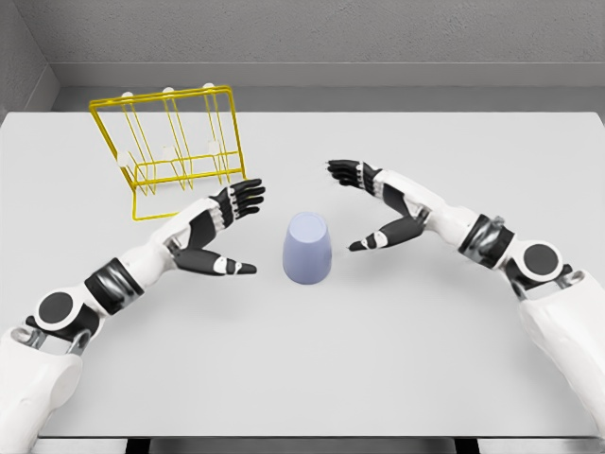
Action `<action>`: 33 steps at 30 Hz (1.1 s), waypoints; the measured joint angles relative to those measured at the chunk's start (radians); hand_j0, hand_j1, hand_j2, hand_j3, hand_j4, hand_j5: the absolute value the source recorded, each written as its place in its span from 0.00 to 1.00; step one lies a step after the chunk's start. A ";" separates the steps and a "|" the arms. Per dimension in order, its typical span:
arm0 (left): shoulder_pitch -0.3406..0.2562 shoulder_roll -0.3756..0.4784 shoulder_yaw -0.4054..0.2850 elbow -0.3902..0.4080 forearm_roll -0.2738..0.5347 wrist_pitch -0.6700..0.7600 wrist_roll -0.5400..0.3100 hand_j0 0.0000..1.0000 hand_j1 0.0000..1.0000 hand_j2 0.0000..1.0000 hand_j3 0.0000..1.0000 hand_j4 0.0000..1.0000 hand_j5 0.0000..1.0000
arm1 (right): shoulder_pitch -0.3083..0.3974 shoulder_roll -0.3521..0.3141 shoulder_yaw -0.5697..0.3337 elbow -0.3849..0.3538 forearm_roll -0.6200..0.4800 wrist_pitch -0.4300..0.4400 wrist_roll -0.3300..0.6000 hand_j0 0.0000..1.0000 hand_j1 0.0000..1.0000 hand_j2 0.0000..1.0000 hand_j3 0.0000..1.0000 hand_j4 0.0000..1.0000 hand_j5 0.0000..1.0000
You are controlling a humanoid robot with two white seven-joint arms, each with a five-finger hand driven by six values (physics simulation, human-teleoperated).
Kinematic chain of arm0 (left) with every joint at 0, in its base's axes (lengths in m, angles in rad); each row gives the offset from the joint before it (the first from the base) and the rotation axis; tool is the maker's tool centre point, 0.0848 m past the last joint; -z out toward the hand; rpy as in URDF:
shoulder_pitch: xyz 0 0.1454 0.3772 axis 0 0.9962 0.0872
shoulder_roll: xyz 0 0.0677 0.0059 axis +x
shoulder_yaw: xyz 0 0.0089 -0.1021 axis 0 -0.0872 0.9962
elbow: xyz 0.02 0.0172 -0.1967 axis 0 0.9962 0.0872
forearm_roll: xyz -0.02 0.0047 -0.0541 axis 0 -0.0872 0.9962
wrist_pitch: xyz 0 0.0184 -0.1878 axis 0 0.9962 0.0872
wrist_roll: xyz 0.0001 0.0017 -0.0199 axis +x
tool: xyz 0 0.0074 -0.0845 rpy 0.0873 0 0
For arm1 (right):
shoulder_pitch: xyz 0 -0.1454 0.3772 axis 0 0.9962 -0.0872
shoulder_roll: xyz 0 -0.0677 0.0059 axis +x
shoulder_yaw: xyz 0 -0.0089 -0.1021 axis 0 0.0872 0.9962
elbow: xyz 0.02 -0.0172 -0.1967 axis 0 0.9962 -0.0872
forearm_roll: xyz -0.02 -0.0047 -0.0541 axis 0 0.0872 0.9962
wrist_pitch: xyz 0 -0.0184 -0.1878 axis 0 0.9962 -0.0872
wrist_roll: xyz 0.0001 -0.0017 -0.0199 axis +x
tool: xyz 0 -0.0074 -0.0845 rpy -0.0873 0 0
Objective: Place the cup on the cup holder with both arms
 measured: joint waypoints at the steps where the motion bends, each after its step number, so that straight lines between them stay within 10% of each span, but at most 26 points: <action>1: 0.000 -0.010 -0.001 0.011 -0.004 0.000 0.000 1.00 1.00 1.00 1.00 1.00 1.00 | -0.005 -0.019 -0.004 0.000 0.001 0.000 0.000 1.00 1.00 1.00 1.00 1.00 1.00; 20: -0.048 -0.115 -0.009 0.133 -0.063 0.000 -0.003 1.00 1.00 1.00 1.00 1.00 1.00 | -0.020 -0.210 -0.135 -0.017 0.074 0.011 0.000 1.00 1.00 1.00 1.00 1.00 1.00; 33: -0.044 -0.115 -0.044 0.134 -0.066 -0.001 -0.004 1.00 1.00 1.00 1.00 1.00 1.00 | -0.043 -0.464 -0.098 -0.110 0.076 0.012 0.000 1.00 1.00 1.00 1.00 1.00 1.00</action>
